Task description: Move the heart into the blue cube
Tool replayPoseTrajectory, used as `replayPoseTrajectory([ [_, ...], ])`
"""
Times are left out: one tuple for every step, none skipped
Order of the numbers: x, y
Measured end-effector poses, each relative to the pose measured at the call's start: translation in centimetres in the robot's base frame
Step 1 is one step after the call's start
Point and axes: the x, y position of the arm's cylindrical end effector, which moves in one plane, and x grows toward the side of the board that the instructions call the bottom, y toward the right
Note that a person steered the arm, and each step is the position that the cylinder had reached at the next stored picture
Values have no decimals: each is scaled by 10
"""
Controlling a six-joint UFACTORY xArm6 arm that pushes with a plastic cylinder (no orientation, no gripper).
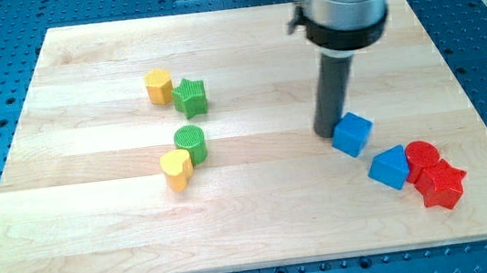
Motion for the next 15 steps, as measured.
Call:
replayPoseTrajectory([
  [10, 13],
  [29, 44],
  [21, -22],
  [37, -129],
  [74, -215],
  [58, -267],
  [46, -228],
  [45, -177],
  [30, -174],
  [26, -144],
  [25, -75],
  [-3, -89],
  [18, -33],
  [42, 8],
  [44, -47],
])
